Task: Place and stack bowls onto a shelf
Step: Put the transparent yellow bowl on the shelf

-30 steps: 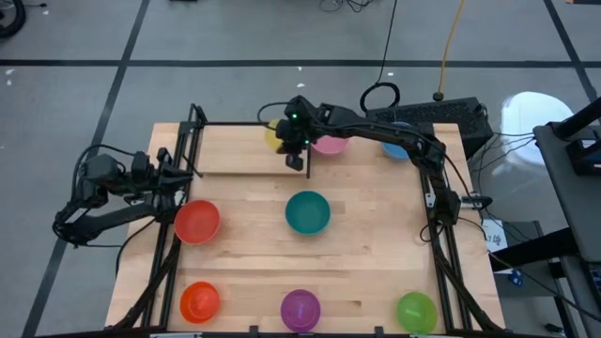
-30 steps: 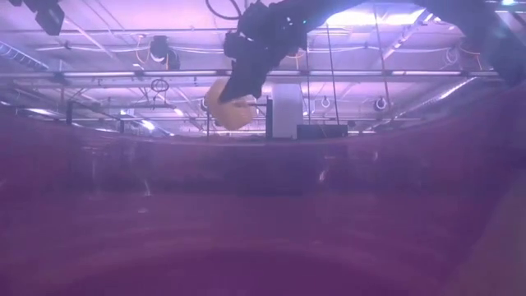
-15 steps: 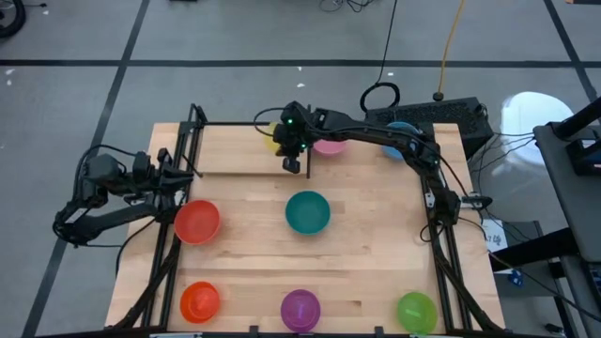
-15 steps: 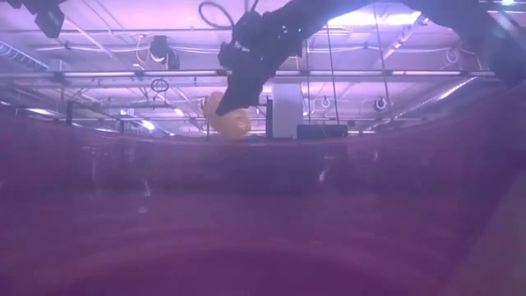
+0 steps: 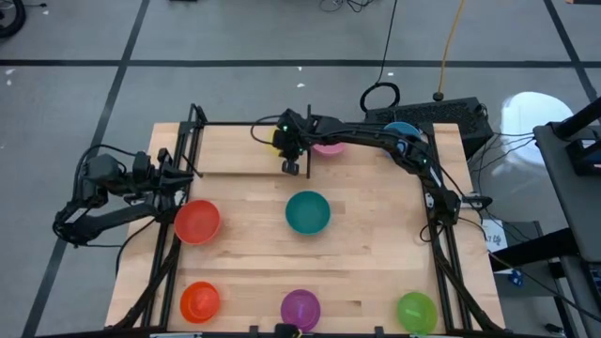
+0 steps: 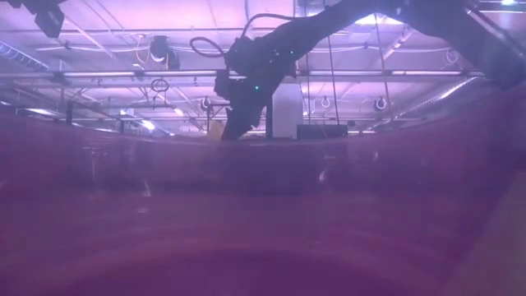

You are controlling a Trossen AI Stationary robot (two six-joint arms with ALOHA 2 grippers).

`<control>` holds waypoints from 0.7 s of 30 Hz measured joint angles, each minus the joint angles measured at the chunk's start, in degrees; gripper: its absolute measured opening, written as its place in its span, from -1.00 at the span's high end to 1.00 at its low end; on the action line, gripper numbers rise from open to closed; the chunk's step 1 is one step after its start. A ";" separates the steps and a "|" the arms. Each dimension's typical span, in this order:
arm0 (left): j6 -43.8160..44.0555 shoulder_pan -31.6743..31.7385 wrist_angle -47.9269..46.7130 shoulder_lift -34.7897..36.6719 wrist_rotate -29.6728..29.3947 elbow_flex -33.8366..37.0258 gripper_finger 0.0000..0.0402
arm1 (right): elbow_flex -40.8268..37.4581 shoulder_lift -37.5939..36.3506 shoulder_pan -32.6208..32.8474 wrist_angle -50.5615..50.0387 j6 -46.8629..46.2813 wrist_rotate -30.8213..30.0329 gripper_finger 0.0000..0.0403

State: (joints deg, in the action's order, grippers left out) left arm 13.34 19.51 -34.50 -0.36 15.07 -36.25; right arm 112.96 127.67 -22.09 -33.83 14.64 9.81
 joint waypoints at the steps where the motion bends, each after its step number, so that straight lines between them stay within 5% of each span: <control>1: -0.02 0.00 0.00 0.00 0.06 0.00 0.67 | -0.03 0.12 -0.08 -0.10 0.00 -0.67 1.00; 21: 0.00 0.00 0.04 0.00 0.04 0.02 0.67 | -0.17 0.36 -0.58 -0.35 0.01 -0.64 1.00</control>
State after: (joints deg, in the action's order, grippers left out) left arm 13.34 19.51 -34.46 -0.36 15.11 -36.23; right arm 112.79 128.03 -22.68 -34.17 14.64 9.17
